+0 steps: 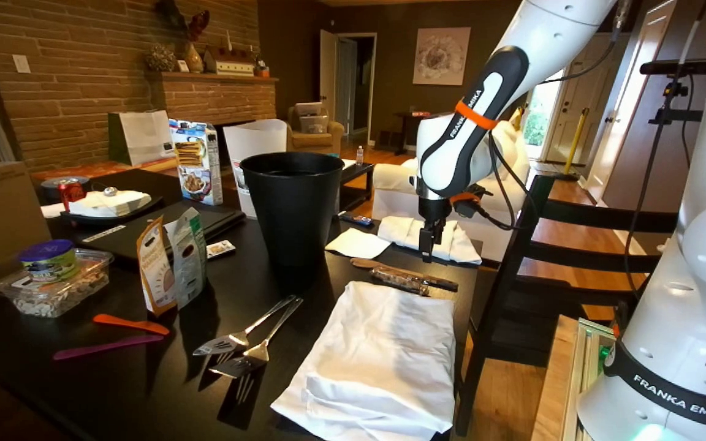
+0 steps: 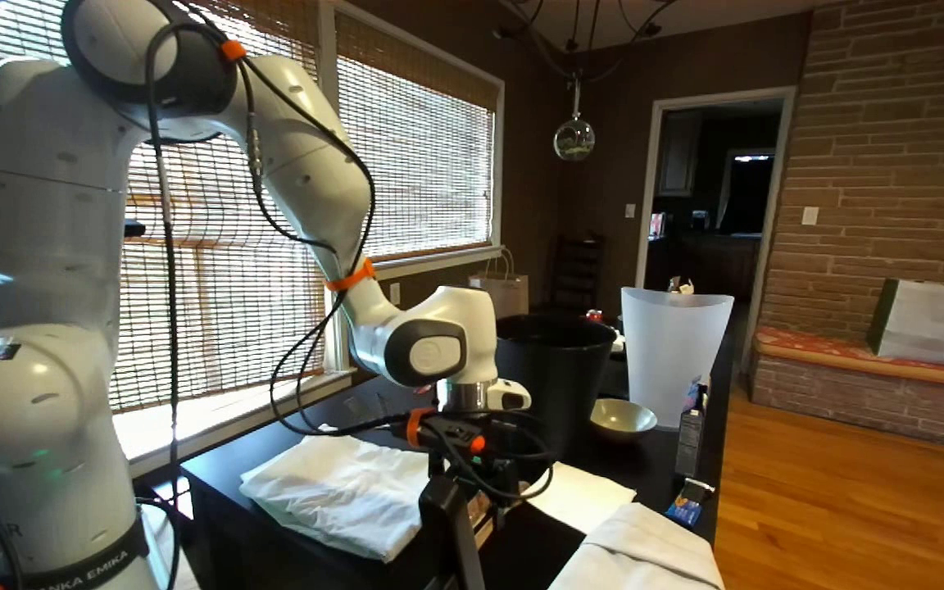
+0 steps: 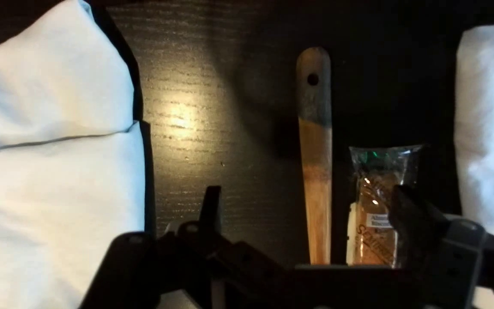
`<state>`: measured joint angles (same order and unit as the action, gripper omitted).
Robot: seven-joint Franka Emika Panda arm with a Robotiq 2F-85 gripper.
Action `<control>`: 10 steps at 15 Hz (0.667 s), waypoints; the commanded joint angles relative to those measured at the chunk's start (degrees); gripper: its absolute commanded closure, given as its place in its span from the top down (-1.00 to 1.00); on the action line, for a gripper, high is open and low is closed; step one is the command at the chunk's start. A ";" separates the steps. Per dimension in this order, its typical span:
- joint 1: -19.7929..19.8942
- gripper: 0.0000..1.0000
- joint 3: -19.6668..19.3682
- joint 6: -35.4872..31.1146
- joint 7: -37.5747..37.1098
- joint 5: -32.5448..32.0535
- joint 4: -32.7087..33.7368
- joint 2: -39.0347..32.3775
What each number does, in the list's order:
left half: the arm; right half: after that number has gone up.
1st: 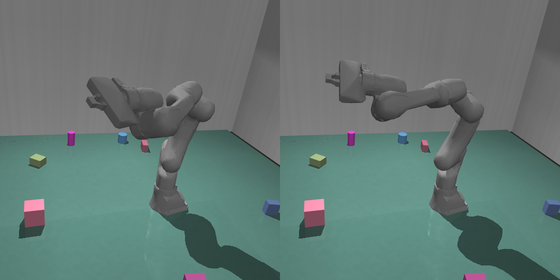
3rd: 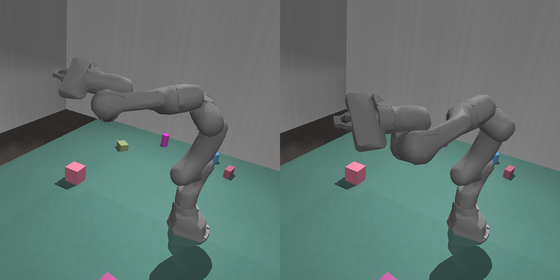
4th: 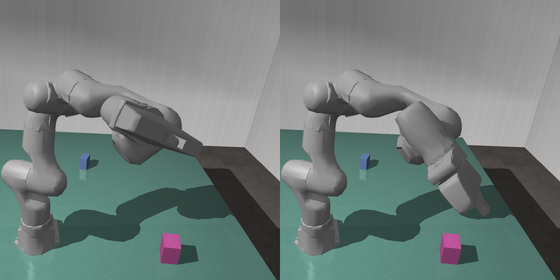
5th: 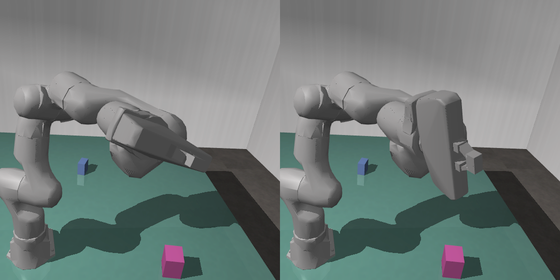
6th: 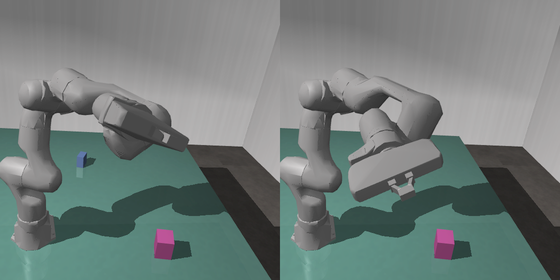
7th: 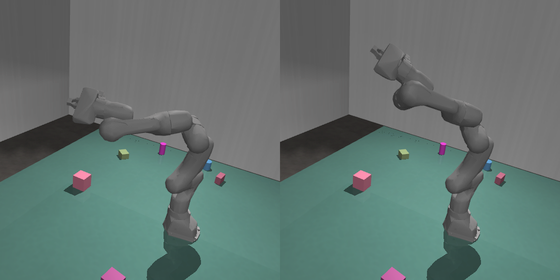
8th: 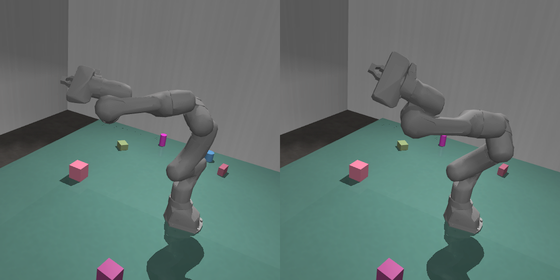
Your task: Put the wooden spoon on top of the black bin.
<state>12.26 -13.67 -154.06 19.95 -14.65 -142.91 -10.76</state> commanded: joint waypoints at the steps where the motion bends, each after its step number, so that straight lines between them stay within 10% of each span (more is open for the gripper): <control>1: 1.09 0.97 0.72 -1.95 -0.76 1.14 2.71 -4.91; 10: 3.16 1.00 3.96 -3.57 -0.22 6.28 7.74 -11.53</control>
<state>13.74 -11.71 -156.38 19.39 -10.90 -137.37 -20.04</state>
